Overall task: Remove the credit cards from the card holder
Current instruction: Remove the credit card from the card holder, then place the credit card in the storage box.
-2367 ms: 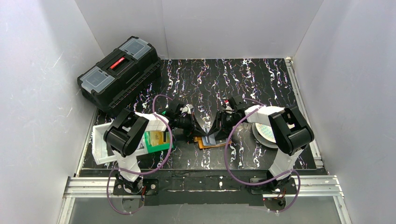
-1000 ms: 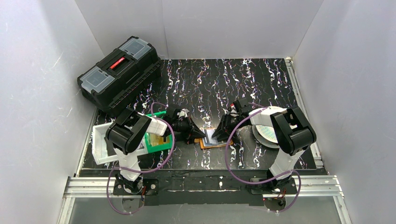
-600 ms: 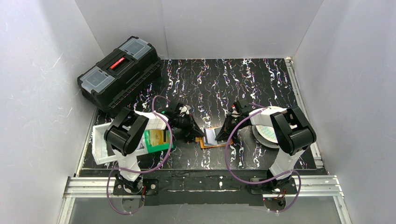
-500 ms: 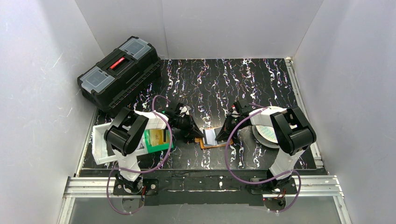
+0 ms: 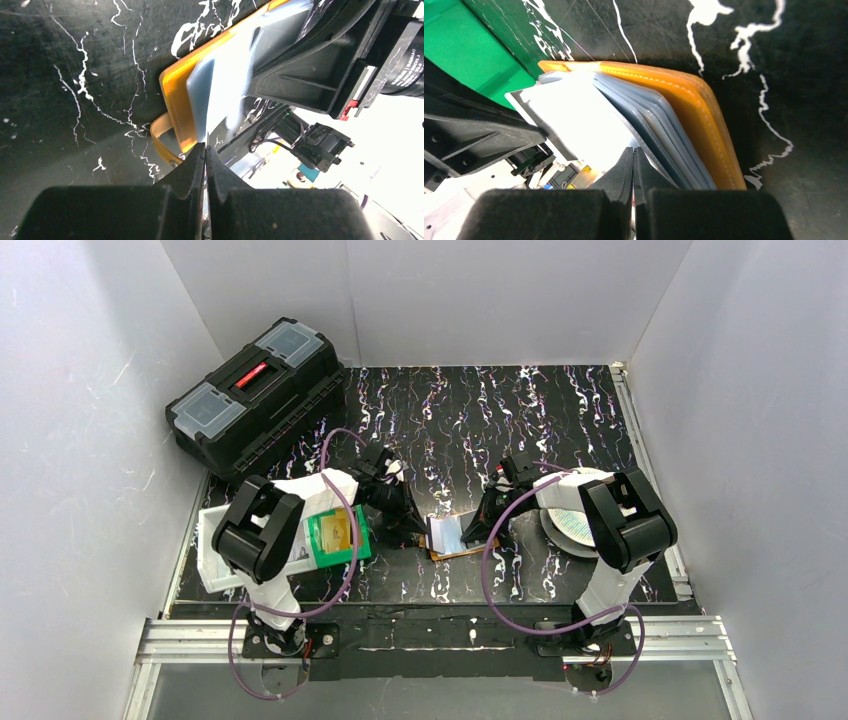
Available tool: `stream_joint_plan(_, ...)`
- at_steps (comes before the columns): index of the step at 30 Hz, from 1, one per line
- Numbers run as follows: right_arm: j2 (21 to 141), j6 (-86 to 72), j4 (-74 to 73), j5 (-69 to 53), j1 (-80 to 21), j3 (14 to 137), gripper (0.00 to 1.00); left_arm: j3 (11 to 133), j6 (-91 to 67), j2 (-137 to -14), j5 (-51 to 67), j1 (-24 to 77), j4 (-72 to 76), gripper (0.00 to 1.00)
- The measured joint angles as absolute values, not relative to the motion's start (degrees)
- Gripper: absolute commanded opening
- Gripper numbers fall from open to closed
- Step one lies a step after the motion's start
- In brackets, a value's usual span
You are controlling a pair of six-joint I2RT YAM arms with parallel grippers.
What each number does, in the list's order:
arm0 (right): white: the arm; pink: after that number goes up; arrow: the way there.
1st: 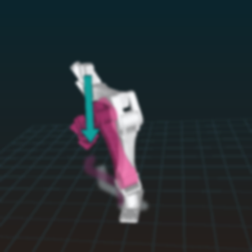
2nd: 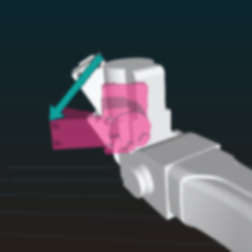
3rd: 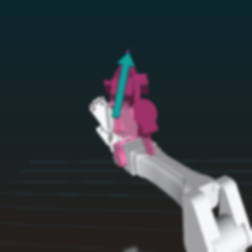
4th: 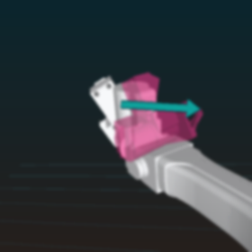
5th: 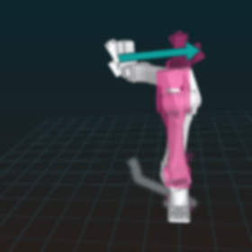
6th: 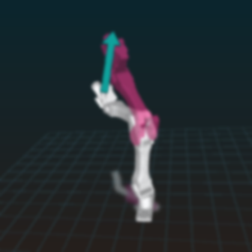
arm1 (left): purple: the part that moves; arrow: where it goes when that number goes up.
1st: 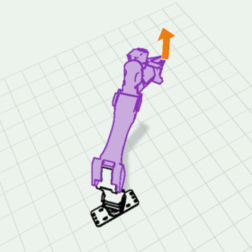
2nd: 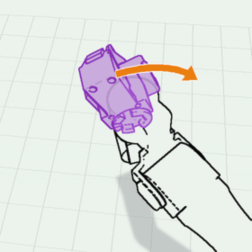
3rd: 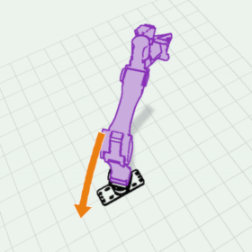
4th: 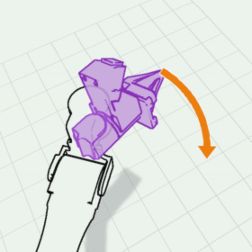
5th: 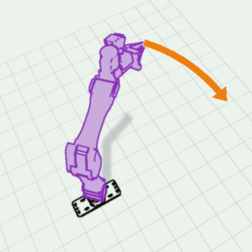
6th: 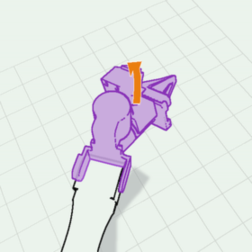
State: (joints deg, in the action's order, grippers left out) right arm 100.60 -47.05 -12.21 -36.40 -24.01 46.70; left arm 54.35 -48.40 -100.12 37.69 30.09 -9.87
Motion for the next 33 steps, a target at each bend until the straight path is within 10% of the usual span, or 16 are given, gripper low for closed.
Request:
stream_joint_plan(16,99.20,-44.58,-17.19,-33.15,-24.03,49.76,0.08,62.19,-39.68,-92.07,29.39,30.09,-26.96,0.00)
stream_joint_plan(33,92.97,-43.29,-21.10,-31.66,-27.29,57.65,0.60,73.58,-33.61,-74.39,10.13,28.77,-51.16,0.00)
